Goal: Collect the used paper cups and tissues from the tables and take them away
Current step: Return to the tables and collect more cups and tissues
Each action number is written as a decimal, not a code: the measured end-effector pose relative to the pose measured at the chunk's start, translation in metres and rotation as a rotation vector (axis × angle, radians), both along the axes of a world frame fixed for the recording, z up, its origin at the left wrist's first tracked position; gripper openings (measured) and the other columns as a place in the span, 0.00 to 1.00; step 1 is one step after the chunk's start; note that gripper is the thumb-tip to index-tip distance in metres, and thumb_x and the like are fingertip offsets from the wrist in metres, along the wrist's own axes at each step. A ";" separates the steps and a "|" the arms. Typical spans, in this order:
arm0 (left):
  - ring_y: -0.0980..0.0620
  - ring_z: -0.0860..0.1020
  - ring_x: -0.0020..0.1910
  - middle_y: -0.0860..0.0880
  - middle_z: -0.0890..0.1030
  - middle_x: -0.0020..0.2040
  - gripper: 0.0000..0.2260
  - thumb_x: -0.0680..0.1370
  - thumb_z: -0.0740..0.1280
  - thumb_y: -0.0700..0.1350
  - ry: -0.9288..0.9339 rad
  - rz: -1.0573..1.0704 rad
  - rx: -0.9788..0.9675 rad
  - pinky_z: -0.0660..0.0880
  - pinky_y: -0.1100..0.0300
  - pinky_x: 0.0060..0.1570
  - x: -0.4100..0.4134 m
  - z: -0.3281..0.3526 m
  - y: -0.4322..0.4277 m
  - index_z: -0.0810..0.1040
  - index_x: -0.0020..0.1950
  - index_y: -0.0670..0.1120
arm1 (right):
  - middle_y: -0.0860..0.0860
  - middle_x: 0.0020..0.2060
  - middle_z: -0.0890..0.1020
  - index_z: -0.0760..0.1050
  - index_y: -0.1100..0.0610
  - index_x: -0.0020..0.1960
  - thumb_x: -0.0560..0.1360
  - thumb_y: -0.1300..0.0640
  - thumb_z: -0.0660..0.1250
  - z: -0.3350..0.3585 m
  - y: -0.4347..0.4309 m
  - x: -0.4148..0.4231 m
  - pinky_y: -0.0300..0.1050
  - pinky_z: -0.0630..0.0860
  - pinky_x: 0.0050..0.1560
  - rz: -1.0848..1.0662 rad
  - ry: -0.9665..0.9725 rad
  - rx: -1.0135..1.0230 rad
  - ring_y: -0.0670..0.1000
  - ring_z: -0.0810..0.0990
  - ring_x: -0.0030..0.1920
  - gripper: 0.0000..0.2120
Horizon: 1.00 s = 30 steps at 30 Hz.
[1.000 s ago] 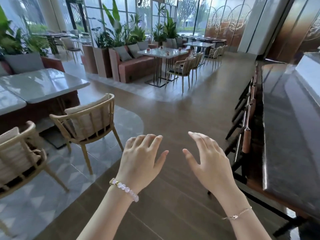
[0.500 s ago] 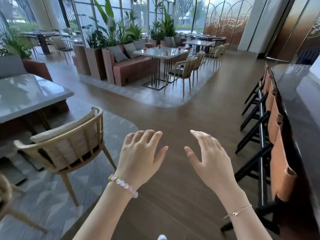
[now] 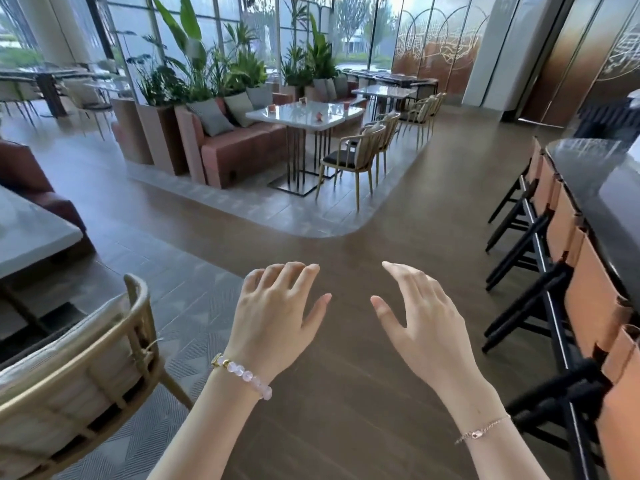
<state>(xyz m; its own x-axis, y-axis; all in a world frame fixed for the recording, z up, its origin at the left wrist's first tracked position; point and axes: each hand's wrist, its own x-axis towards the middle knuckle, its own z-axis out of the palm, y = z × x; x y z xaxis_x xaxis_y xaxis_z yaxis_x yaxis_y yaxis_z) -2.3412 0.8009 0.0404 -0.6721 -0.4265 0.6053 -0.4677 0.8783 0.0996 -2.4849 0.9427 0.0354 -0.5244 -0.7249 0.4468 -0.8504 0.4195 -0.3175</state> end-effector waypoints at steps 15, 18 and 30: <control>0.48 0.79 0.51 0.52 0.81 0.51 0.19 0.76 0.56 0.56 -0.003 -0.024 0.003 0.73 0.50 0.53 -0.187 0.001 -0.303 0.77 0.57 0.47 | 0.44 0.66 0.72 0.65 0.48 0.70 0.74 0.37 0.48 0.000 -0.296 -0.182 0.45 0.68 0.62 -0.027 -0.005 0.013 0.48 0.69 0.67 0.29; 0.48 0.79 0.51 0.52 0.80 0.51 0.20 0.76 0.55 0.56 -0.019 -0.002 0.013 0.72 0.50 0.53 -0.210 0.002 -0.355 0.77 0.58 0.46 | 0.44 0.66 0.72 0.65 0.48 0.70 0.74 0.37 0.48 -0.001 -0.352 -0.209 0.45 0.67 0.63 0.000 -0.003 0.012 0.49 0.69 0.67 0.29; 0.47 0.79 0.51 0.52 0.80 0.52 0.20 0.76 0.55 0.57 -0.055 0.146 0.041 0.72 0.49 0.54 -0.308 -0.021 -0.555 0.77 0.58 0.46 | 0.46 0.64 0.75 0.66 0.50 0.69 0.75 0.38 0.50 -0.025 -0.569 -0.330 0.46 0.70 0.60 0.125 0.002 0.029 0.49 0.70 0.65 0.27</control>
